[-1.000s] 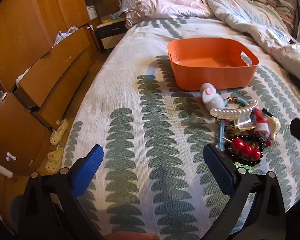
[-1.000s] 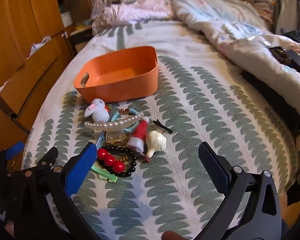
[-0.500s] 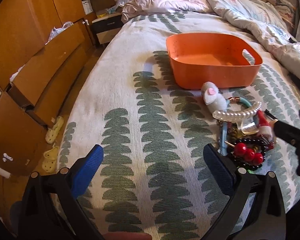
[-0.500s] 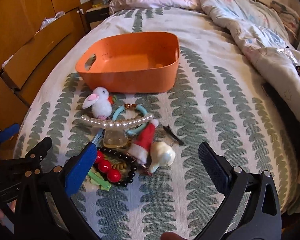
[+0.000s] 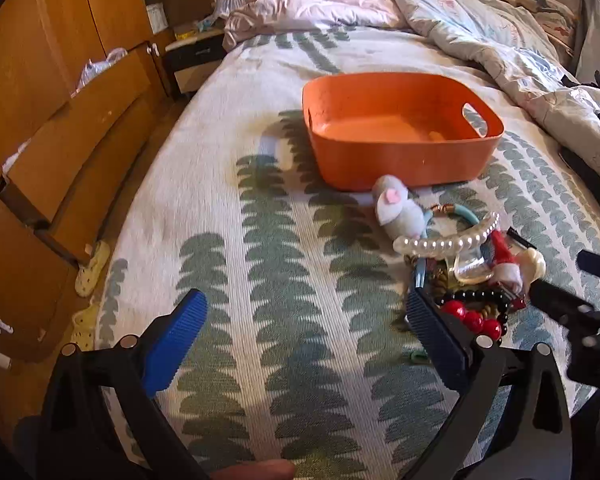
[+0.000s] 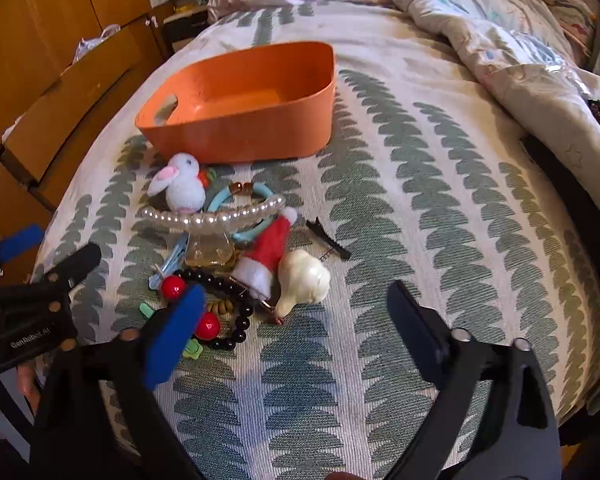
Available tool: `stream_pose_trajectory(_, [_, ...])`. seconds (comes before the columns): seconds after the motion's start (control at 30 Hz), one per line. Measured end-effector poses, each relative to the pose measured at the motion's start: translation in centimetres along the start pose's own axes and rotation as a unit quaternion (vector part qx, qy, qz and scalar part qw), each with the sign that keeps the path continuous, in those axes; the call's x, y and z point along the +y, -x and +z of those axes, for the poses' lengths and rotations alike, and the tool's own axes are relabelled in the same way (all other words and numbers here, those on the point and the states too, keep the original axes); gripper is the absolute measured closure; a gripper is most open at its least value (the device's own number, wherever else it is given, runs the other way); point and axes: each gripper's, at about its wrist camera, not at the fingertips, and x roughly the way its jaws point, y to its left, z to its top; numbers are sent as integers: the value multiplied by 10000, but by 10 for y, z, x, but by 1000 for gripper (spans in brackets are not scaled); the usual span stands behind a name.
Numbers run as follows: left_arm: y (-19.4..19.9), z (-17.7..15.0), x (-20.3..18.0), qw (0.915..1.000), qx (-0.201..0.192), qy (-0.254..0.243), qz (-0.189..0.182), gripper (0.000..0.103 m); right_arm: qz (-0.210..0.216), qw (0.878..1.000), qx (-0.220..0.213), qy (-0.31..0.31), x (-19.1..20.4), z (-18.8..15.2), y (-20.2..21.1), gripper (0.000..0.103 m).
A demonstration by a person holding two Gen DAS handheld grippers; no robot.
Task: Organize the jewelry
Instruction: 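Move left tool to the white plush bunny while right tool approaches the cream bulb ornament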
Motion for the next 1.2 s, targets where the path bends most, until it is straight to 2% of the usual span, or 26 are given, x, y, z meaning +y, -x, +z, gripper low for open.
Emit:
stream_pose_trajectory(0.13, [1, 2, -4, 10000, -25, -48, -17, 4, 50, 9998, 208, 6, 2, -2, -12, 25])
stream_pose_trajectory(0.2, [-1, 1, -6, 10000, -13, -89, 21, 4, 104, 9994, 326, -62, 0, -2, -19, 33])
stream_pose_trajectory(0.4, [-4, 5, -4, 9999, 36, -49, -138, 4, 81, 9990, 417, -142, -4, -1, -25, 44])
stream_pose_trajectory(0.93, [0, 12, -8, 9993, -39, 0, -374, 4, 164, 9979, 516, -364, -6, 8, -39, 44])
stream_pose_trajectory(0.97, [-1, 12, -9, 9992, -11, 1, -390, 4, 176, 9978, 515, -378, -6, 9, -39, 46])
stream_pose_trajectory(1.0, [-2, 13, -9, 9991, 3, 0, -416, 4, 202, 9978, 502, -385, -7, 10, -39, 53])
stream_pose_trajectory(1.07, [-2, 15, -11, 9989, -5, 2, -469, 4, 236, 9977, 509, -369, -7, 9, -39, 58])
stream_pose_trajectory(1.2, [-5, 22, -18, 9978, -76, -26, -654, 4, 266, 9977, 504, -374, -7, 7, -36, 61])
